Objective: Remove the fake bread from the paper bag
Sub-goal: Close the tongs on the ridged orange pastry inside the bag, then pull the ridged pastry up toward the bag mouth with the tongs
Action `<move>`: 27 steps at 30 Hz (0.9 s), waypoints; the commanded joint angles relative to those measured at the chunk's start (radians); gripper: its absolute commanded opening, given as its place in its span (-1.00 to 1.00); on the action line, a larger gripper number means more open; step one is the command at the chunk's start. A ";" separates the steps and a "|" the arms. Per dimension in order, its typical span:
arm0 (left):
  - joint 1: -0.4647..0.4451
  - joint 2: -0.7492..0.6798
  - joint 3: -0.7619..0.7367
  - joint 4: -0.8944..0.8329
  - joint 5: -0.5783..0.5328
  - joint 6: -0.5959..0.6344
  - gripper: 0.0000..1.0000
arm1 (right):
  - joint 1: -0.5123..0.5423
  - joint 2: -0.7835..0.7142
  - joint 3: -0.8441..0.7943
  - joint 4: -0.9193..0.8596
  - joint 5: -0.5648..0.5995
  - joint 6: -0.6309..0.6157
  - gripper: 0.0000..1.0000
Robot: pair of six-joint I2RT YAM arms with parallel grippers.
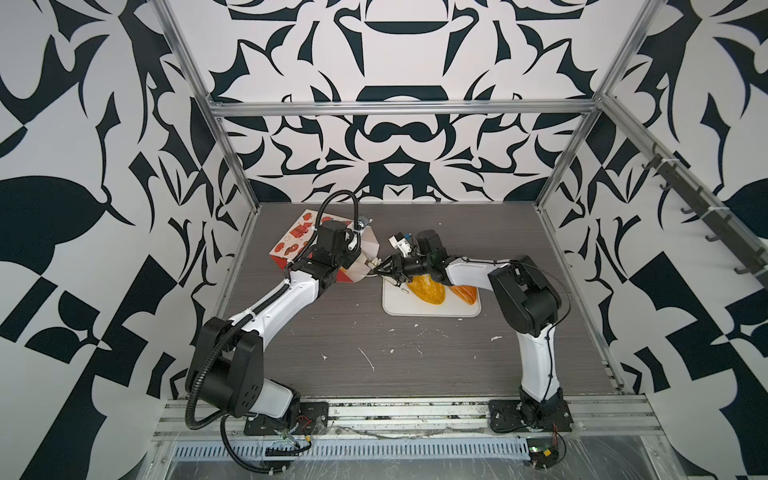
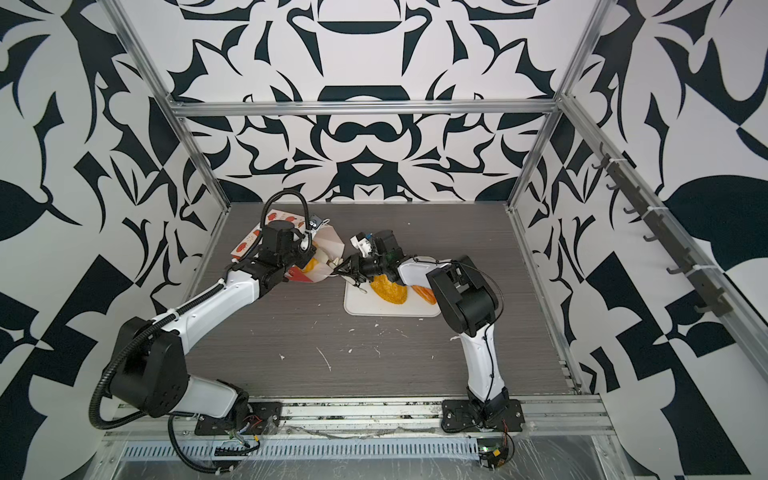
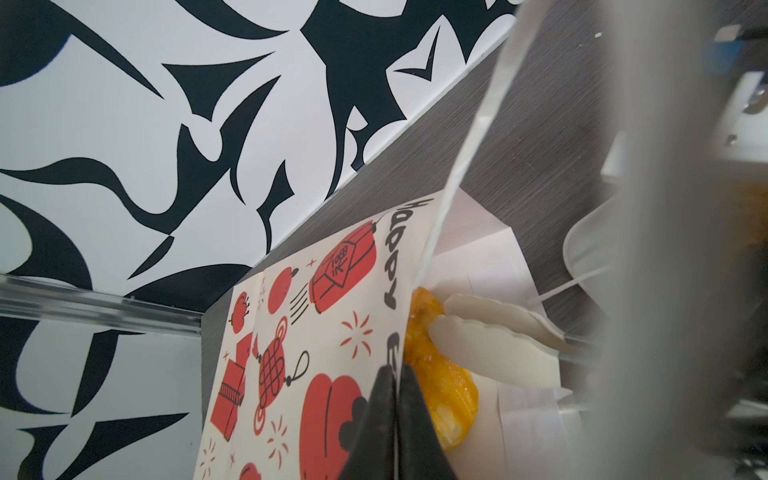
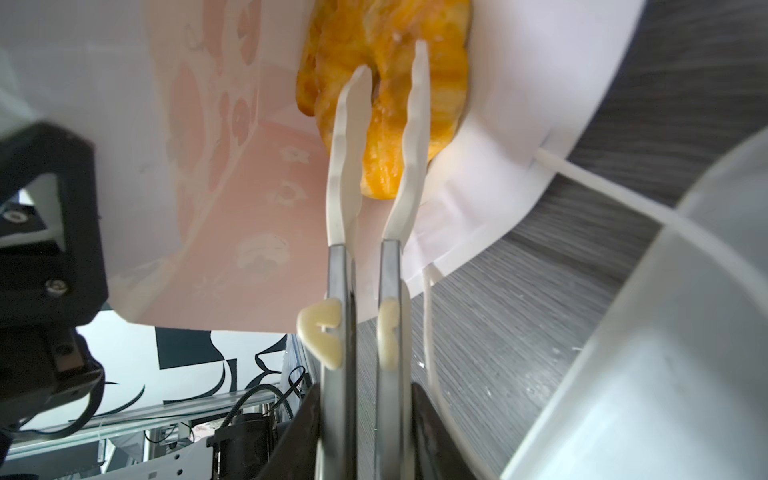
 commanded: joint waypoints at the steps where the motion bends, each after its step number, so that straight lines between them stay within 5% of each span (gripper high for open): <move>1: -0.001 -0.024 -0.009 0.026 -0.001 0.005 -0.86 | -0.003 -0.024 0.054 0.023 -0.034 -0.023 -0.24; 27: -0.003 -0.041 -0.008 0.021 0.011 0.004 -0.85 | -0.035 0.034 0.135 -0.117 -0.071 -0.117 -0.09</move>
